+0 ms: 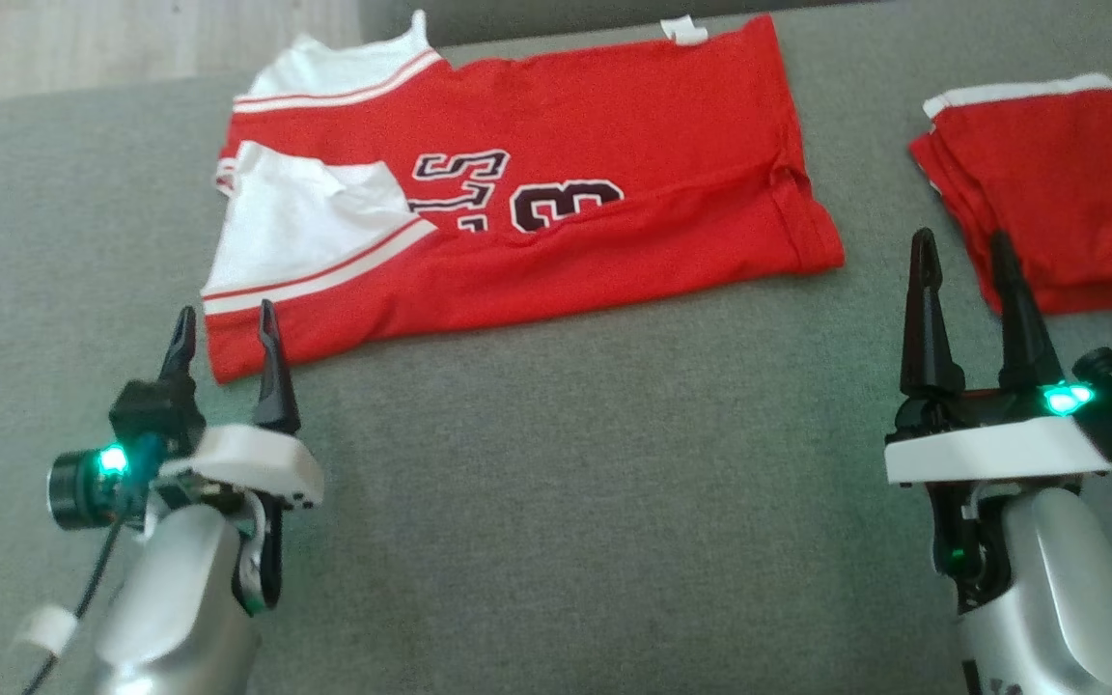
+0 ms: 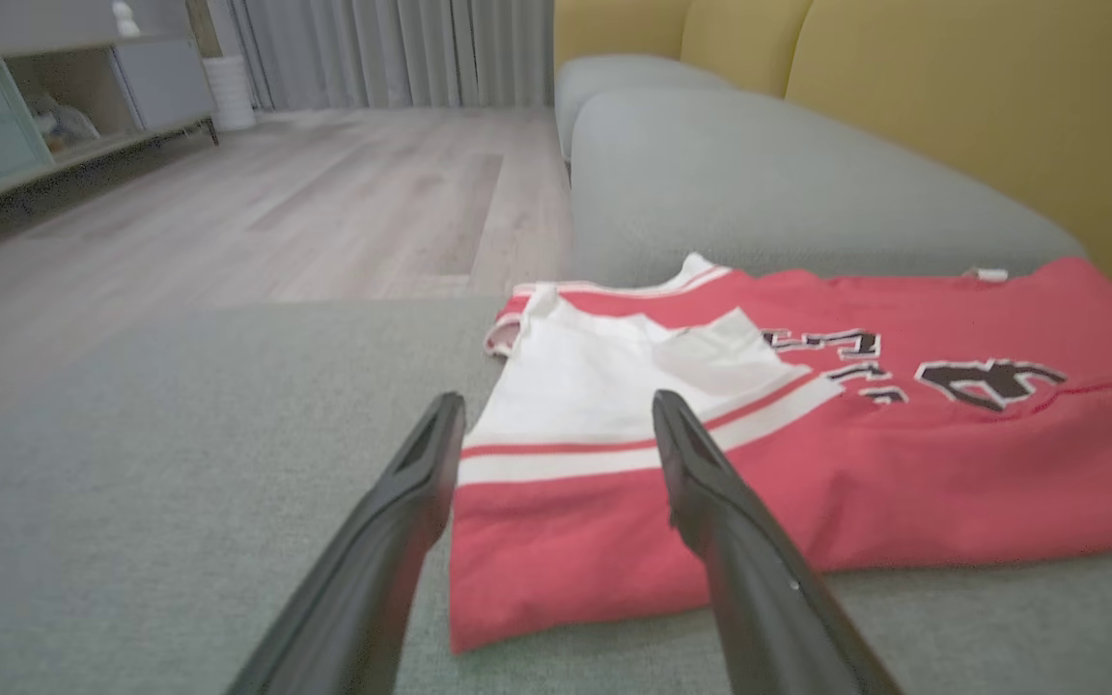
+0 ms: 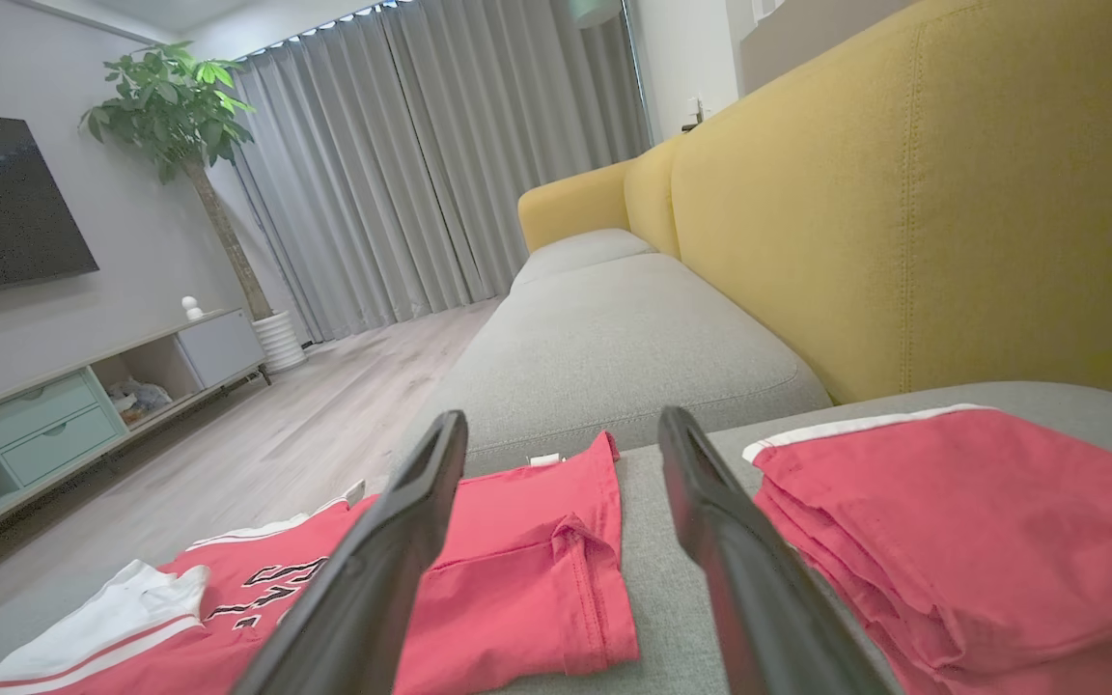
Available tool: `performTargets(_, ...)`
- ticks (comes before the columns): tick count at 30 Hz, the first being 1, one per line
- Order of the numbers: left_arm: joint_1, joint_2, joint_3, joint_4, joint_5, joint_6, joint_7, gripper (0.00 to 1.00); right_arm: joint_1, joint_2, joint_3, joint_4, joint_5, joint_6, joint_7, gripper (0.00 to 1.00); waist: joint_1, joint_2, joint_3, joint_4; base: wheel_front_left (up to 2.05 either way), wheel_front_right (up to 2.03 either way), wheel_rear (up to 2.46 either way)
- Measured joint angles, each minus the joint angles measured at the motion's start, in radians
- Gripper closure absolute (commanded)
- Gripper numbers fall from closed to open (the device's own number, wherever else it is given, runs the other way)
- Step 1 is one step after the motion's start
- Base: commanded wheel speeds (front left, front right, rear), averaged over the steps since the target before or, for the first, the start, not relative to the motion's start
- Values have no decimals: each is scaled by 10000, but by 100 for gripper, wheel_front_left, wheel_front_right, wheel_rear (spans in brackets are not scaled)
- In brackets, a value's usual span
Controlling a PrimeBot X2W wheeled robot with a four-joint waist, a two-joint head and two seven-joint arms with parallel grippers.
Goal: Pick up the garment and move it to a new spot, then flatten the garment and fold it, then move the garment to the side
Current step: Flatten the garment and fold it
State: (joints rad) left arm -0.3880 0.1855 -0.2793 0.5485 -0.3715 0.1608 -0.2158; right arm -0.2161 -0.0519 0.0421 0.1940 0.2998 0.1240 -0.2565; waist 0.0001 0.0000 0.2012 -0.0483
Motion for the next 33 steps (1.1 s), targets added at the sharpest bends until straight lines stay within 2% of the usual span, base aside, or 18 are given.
performTargets(9,-1178,165,94,2468,-234,-96,1108,0,-91,0,414,-449,10,0,0,0,1,0,638,-462,0,0,0)
performTargets(15,-1707,247,159,3225,-234,148,1139,0,-194,0,489,-570,13,0,0,0,-1,0,778,-691,0,0,0)
performTargets(18,-1845,247,90,3484,-234,-44,1262,0,-194,0,466,-575,90,0,0,0,-1,0,783,-707,0,0,0)
performTargets(19,-1905,247,56,3561,-234,-142,1352,21,-193,0,449,-575,90,0,0,0,-2,0,774,-697,0,0,0)
performTargets(20,-1964,247,17,3614,-236,-255,1442,81,-193,0,433,-573,86,0,0,0,-2,0,761,-684,0,0,0)
performTargets(21,-2023,238,-48,3661,-245,-380,1490,100,-193,0,422,-560,84,0,0,0,-1,0,741,-668,0,0,0)
performTargets(27,-2000,119,-100,3697,-416,-562,991,100,-193,0,520,299,-169,0,15,0,0,0,507,-505,0,0,0)
performTargets(33,-2026,94,-443,2750,-119,-823,100,100,-730,0,385,1312,-566,0,819,0,-1,0,300,-217,0,0,0)
